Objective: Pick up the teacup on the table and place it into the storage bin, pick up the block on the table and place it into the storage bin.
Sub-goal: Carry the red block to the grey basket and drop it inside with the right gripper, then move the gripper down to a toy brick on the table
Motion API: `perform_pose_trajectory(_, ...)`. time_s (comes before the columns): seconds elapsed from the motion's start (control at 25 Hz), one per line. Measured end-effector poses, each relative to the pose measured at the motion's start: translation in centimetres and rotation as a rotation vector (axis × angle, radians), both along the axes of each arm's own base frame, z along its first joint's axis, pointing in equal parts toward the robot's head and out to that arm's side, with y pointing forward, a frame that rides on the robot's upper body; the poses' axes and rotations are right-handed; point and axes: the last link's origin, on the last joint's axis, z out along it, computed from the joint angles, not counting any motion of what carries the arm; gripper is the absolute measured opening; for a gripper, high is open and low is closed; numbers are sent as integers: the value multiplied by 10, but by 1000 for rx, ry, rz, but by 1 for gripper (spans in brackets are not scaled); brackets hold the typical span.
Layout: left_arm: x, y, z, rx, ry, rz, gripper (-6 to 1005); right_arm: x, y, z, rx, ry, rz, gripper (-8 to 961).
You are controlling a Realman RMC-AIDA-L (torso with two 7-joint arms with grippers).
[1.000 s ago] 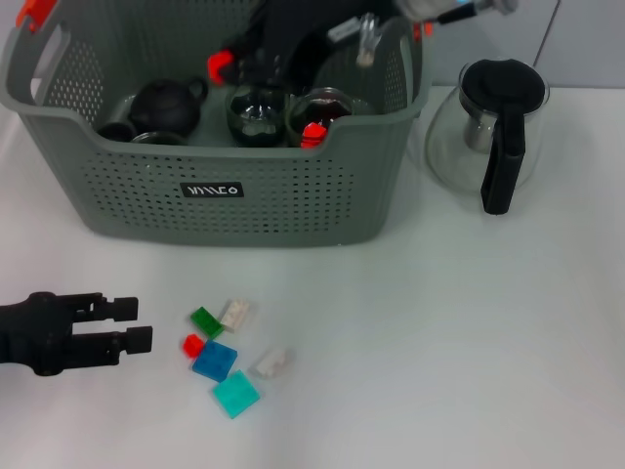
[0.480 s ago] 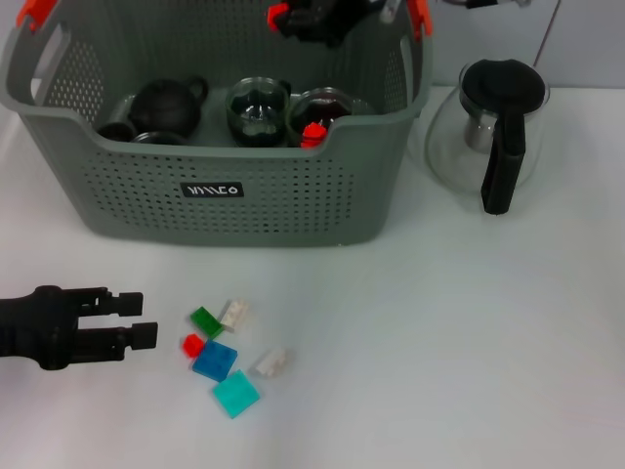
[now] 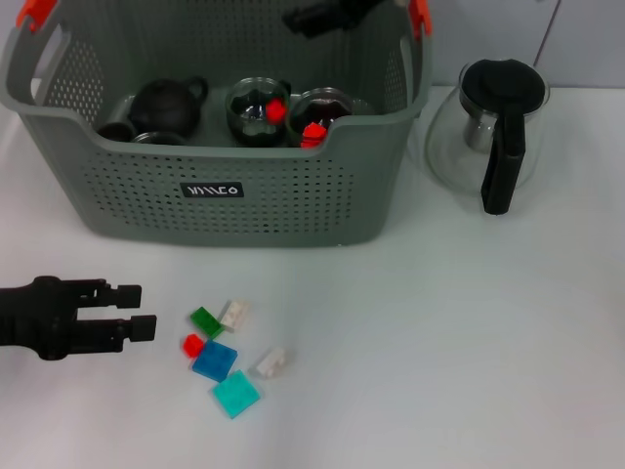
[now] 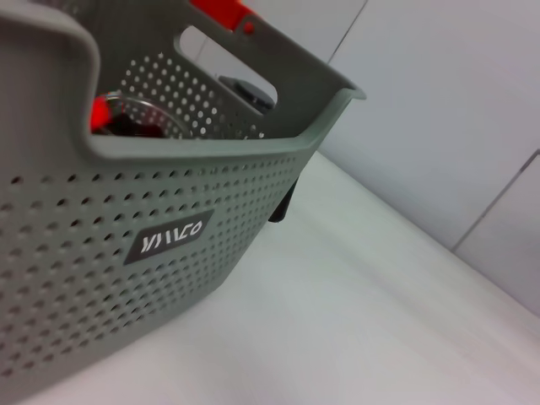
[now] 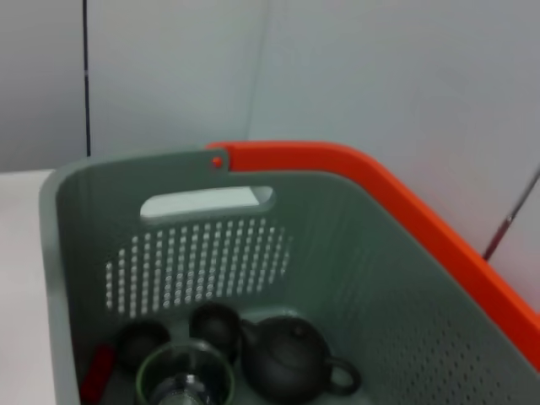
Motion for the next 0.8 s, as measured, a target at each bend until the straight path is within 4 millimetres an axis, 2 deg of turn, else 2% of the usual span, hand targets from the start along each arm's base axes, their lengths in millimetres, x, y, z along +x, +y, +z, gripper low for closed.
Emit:
perform_pose_trajectory(0.24, 20, 11, 7, -76, 42, -97, 677, -12, -22, 19, 7, 140, 42, 821)
perform_pose_trajectory(0.32, 29, 18, 6, -127, 90, -120, 676, -13, -34, 30, -12, 199, 46, 826)
perform_pose_trajectory(0.36, 38, 26, 3, -178, 143, -145, 676, -9, -47, 37, -58, 244, 45, 829)
perform_pose_trajectory(0.4, 38, 26, 3, -178, 143, -145, 675, -9, -47, 37, -58, 244, 45, 832)
perform_pose_trajectory(0.48, 47, 32, 0, -217, 186, -182, 675, -2, -61, 42, -117, 272, 50, 837)
perform_pose_trajectory(0.6, 59, 41, -3, -239, 209, -227, 675, 15, -81, 44, -216, 281, 51, 845)
perform_pose_trajectory(0.8, 75, 51, -12, -255, 226, -279, 681, 56, -113, 38, -411, 208, 5, 851)
